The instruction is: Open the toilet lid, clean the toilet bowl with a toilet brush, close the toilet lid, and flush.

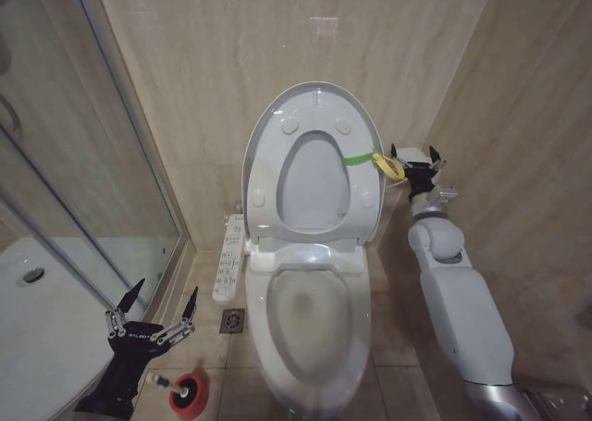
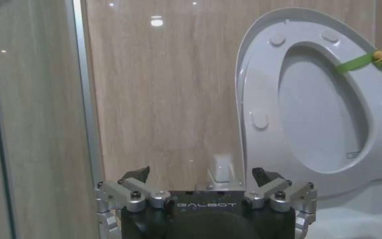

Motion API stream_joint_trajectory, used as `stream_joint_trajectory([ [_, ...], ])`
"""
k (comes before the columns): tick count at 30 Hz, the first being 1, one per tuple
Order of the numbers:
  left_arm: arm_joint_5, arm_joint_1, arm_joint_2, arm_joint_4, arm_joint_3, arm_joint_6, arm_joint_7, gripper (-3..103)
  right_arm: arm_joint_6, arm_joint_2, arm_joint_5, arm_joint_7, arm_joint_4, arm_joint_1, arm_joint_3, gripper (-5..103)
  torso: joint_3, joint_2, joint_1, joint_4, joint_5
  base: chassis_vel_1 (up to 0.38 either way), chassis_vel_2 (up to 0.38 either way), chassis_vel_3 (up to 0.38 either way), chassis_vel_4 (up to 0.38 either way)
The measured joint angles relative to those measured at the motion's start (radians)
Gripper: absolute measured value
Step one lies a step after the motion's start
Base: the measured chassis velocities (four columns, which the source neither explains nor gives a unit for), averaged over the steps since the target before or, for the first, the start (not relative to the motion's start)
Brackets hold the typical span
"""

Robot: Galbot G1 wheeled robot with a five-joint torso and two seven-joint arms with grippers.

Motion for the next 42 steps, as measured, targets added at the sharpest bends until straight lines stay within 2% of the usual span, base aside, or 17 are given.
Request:
stream_joint_trajectory([
  [7, 0.0, 0.0, 0.0, 0.0, 0.0, 0.0, 0.0, 100, -0.018, 0.004, 0.013, 0.025, 0.038, -0.01, -0.036, 100, 0.0, 0.0, 0.0, 0.0002, -0.0001, -0.043, 0.058, 0.039, -0.061],
  [14, 0.0, 0.0, 0.0, 0.0, 0.0, 0.0, 0.0, 100, -0.026, -0.027, 0.037, 0.024, 0.092, -0.053, -0.037, 100, 0.0, 0.0, 0.0, -0.0003, 0.0, 0.0, 0.0, 0.0, 0.0],
  [24, 0.0, 0.0, 0.0, 0.0, 0.0, 0.0, 0.0, 100, -0.024, -0.057, 0.132, 0.016, 0.192, -0.138, -0.035, 100, 0.0, 0.0, 0.0, -0.001, 0.0003, 0.0, 0.0, 0.0, 0.0],
  [35, 0.0, 0.0, 0.0, 0.0, 0.0, 0.0, 0.0, 100, -0.04, -0.092, 0.223, -0.001, 0.299, -0.223, -0.016, 100, 0.0, 0.0, 0.0, -0.0005, 0.0003, 0.0, 0.0, 0.0, 0.0],
  [42, 0.0, 0.0, 0.0, 0.0, 0.0, 0.0, 0.0, 100, -0.048, -0.131, 0.261, -0.003, 0.406, -0.349, 0.02, 100, 0.0, 0.0, 0.0, 0.0, 0.0001, 0.0, 0.0, 0.0, 0.0],
])
